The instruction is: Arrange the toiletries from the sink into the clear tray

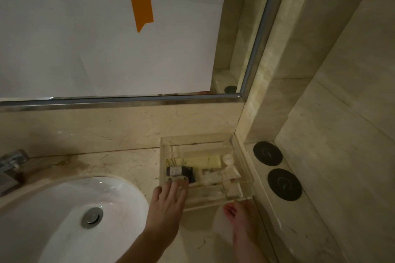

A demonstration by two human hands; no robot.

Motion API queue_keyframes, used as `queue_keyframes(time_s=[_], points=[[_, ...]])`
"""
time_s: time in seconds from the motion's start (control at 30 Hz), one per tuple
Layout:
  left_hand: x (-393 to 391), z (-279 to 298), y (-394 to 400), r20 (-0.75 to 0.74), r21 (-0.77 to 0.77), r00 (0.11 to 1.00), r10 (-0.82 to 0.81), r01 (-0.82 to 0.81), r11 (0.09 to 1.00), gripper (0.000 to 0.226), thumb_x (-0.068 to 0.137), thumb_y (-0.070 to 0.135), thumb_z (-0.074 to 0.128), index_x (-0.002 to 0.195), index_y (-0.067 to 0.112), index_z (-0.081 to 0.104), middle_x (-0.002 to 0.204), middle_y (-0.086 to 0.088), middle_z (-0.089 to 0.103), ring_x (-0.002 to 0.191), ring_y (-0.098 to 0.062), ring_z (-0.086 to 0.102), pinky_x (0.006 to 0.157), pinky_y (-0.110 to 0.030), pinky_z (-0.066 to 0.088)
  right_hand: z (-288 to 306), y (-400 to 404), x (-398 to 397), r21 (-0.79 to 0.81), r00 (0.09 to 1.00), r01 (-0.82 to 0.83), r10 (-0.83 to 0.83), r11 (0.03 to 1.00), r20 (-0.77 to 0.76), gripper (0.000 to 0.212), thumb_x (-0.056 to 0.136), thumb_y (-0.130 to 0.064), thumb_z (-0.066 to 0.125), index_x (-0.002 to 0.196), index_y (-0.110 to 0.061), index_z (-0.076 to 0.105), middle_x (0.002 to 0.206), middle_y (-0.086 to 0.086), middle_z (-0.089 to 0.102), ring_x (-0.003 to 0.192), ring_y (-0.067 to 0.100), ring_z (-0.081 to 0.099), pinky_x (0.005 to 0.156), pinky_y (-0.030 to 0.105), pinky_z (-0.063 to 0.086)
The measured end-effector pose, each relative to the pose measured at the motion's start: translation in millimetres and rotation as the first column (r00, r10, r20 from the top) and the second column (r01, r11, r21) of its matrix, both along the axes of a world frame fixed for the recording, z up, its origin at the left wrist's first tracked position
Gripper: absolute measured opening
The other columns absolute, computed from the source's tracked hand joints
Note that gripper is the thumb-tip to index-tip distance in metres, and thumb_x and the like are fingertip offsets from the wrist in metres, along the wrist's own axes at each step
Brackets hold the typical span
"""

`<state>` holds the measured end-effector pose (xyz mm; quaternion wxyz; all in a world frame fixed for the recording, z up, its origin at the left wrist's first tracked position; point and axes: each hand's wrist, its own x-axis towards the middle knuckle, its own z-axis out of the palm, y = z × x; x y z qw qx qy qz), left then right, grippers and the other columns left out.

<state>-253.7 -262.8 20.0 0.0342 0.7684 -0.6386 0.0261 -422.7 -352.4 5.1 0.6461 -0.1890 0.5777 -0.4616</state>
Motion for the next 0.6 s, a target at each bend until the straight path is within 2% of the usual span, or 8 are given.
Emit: queue_keyframes(time_s=[0.1,0.17,0.23,0.33,0.43,0.5,0.53,0.6], points=[[8,3,-13,-0.039,-0.023,0.997,0.064,-0.065,0.998,0.083,0.039,0.031,0.090,0.114,0.015,0.058,0.108,-0.008,0.060,0.092,-0.028,0.055,0.073,-0.043,0.053,1,-11,9,0.018,0.998,-0.022,0.021,1.000,0.067,0.027,0.088,0.012,0.044,0.109,-0.003,0.051,0.083,0.017,0.054,0.072,0.023,0.052,0.049,0.018,0.054],[11,4,-21,-0.045,-0.032,0.997,0.057,-0.058,0.998,0.075,0.035,0.034,0.091,0.101,0.019,0.059,0.099,-0.006,0.061,0.083,-0.026,0.056,0.068,-0.041,0.051,1,-17,15,0.018,0.993,-0.056,0.054,0.998,0.101,0.028,0.088,0.010,0.045,0.114,0.001,0.053,0.099,0.021,0.058,0.088,0.027,0.058,0.068,0.025,0.055],[14,3,-28,-0.049,-0.055,0.997,0.062,-0.064,0.996,0.072,0.035,0.035,0.091,0.097,0.020,0.058,0.093,-0.004,0.061,0.079,-0.025,0.056,0.066,-0.039,0.050,1,-24,20,0.036,0.991,-0.065,0.060,0.997,0.123,0.034,0.088,0.006,0.048,0.121,0.003,0.054,0.115,0.023,0.060,0.110,0.030,0.058,0.089,0.034,0.049],[21,2,-38,-0.036,-0.081,0.997,0.064,-0.067,0.994,0.074,0.033,0.030,0.092,0.098,0.018,0.057,0.089,-0.006,0.060,0.077,-0.026,0.056,0.065,-0.038,0.050,4,-33,23,0.039,0.986,-0.057,0.051,0.998,0.156,0.035,0.089,0.001,0.049,0.122,0.008,0.054,0.120,0.025,0.060,0.121,0.032,0.053,0.104,0.039,0.042],[20,2,-41,-0.024,-0.093,0.998,0.054,-0.056,0.994,0.071,0.033,0.030,0.092,0.095,0.018,0.060,0.088,-0.006,0.061,0.076,-0.024,0.057,0.064,-0.038,0.051,8,-33,24,0.037,0.985,-0.050,0.043,0.998,0.169,0.033,0.090,-0.001,0.048,0.121,0.008,0.055,0.117,0.024,0.059,0.118,0.029,0.053,0.107,0.040,0.040],[21,5,-40,-0.042,-0.121,0.998,0.053,-0.057,0.991,0.069,0.033,0.034,0.092,0.093,0.020,0.061,0.088,-0.004,0.062,0.076,-0.023,0.058,0.064,-0.036,0.052,5,-27,26,0.052,0.988,-0.027,0.019,0.998,0.154,0.024,0.091,-0.001,0.046,0.112,0.006,0.057,0.112,0.021,0.058,0.115,0.029,0.054,0.106,0.040,0.042],[20,5,-37,-0.065,-0.155,0.997,0.051,-0.060,0.986,0.069,0.033,0.037,0.092,0.092,0.021,0.061,0.089,-0.003,0.062,0.076,-0.022,0.059,0.064,-0.036,0.052,0,-20,26,0.072,0.990,-0.015,0.005,0.997,0.139,0.017,0.092,0.001,0.045,0.103,0.004,0.057,0.108,0.022,0.056,0.111,0.030,0.054,0.099,0.038,0.047],[13,11,-23,-0.159,-0.195,0.986,0.052,-0.083,0.977,0.072,0.034,0.046,0.089,0.096,0.024,0.060,0.093,0.001,0.062,0.080,-0.019,0.061,0.067,-0.033,0.052,-2,-2,24,0.113,0.987,0.074,-0.089,0.991,0.135,0.009,0.093,0.001,0.044,0.092,0.000,0.054,0.099,0.023,0.052,0.100,0.031,0.052,0.069,0.029,0.058]])
